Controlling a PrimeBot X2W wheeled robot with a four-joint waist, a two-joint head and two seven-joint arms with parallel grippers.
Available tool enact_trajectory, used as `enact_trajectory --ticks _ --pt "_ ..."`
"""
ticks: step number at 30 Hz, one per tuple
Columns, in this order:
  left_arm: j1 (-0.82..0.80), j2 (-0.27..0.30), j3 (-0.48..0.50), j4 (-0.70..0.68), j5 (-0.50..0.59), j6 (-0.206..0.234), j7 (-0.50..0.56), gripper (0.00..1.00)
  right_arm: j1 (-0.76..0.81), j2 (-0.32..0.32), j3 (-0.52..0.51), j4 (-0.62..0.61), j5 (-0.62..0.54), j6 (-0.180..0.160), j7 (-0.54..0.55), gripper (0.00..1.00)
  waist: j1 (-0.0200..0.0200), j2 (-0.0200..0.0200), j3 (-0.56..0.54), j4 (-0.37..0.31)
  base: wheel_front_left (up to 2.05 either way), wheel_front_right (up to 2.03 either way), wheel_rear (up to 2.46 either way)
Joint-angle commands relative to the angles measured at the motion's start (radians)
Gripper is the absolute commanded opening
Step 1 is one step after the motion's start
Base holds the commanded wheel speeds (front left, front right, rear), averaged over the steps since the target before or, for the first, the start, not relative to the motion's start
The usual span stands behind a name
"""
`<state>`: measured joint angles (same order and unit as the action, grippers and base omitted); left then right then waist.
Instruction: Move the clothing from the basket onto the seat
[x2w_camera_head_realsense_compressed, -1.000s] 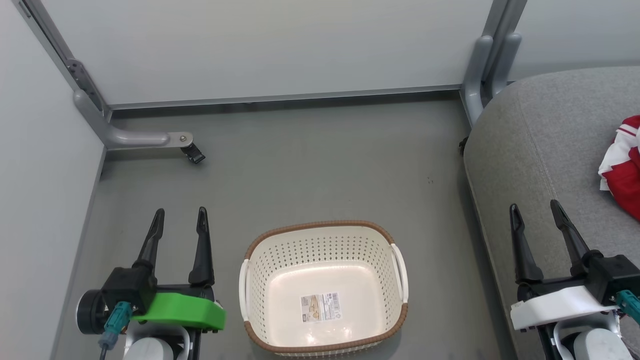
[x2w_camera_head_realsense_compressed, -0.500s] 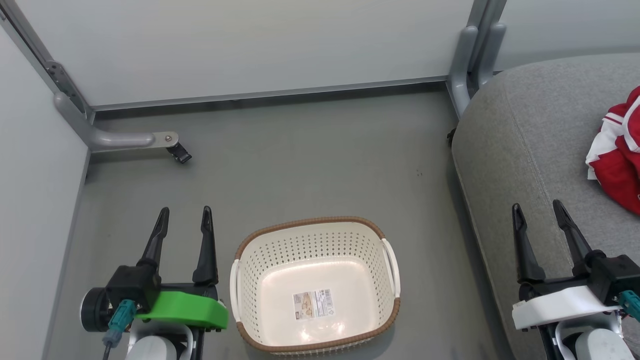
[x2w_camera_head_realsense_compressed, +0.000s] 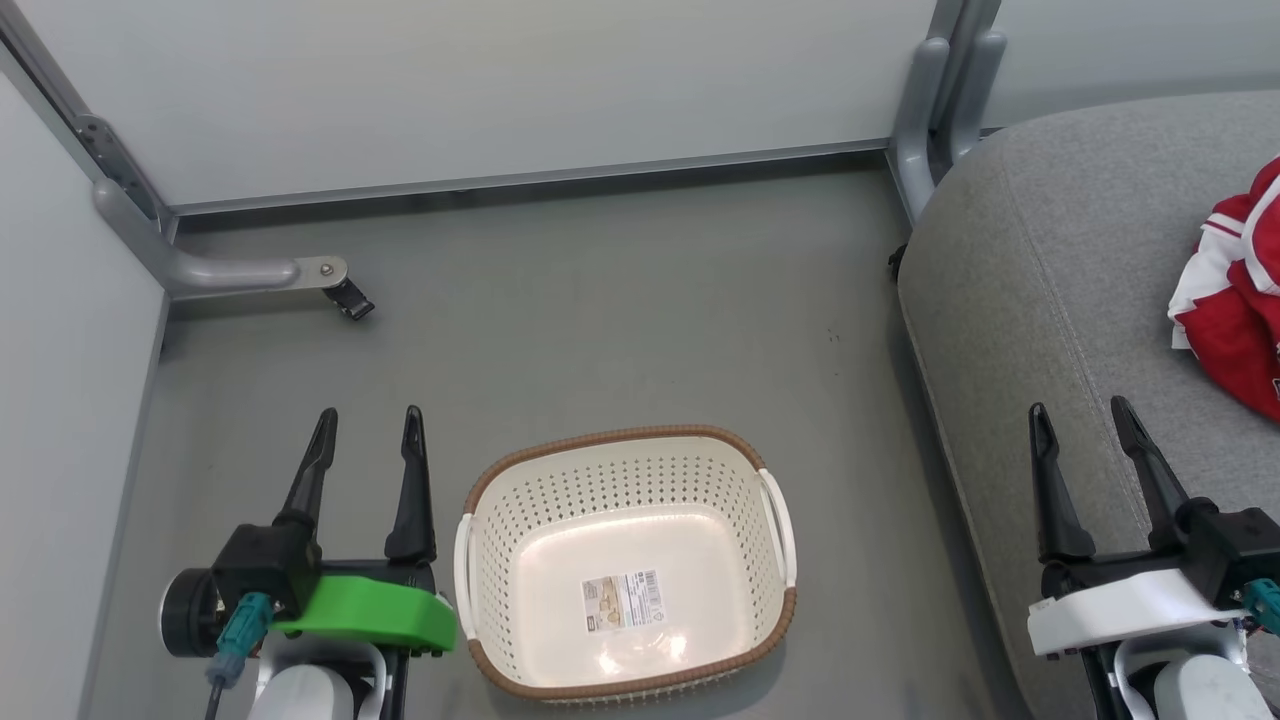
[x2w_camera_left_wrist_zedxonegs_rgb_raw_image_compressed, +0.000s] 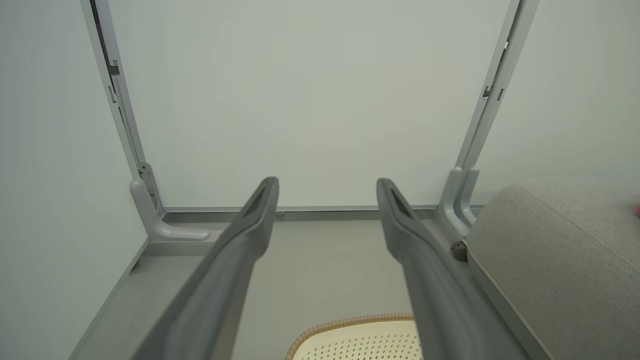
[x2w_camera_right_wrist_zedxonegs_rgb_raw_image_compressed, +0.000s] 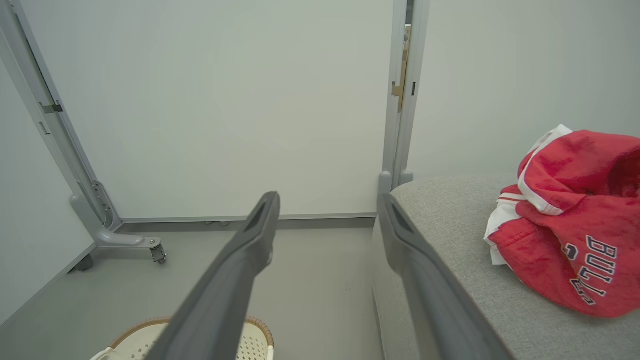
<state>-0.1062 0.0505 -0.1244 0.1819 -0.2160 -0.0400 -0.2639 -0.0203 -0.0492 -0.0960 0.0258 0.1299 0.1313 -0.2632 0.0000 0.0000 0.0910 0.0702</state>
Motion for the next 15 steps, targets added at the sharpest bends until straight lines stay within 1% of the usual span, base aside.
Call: enact_trajectory --ticks 1,5,15 --pt "-0.001 0.0 0.0 0.0 0.0 0.0 0.0 0.0 0.0 0.0 0.0 0.0 0.001 0.0 0.0 0.0 0.0 0.0 0.001 0.0 0.0 0.0 0.0" --pt "0.018 -0.001 -0.004 0.029 -0.012 0.0 0.002 0.0 0.008 0.008 0.003 0.033 0.012 0.0 0.003 0.0 0.0 0.0 0.001 -0.001 0.0 0.0 0.0" --pt "0.016 0.007 0.019 0.031 -0.209 -0.012 0.045 0.0 -0.006 0.006 0.0 0.057 0.211 0.0 0.054 0.0 0.0 0.0 -0.006 -0.006 0.0 0.0 0.0"
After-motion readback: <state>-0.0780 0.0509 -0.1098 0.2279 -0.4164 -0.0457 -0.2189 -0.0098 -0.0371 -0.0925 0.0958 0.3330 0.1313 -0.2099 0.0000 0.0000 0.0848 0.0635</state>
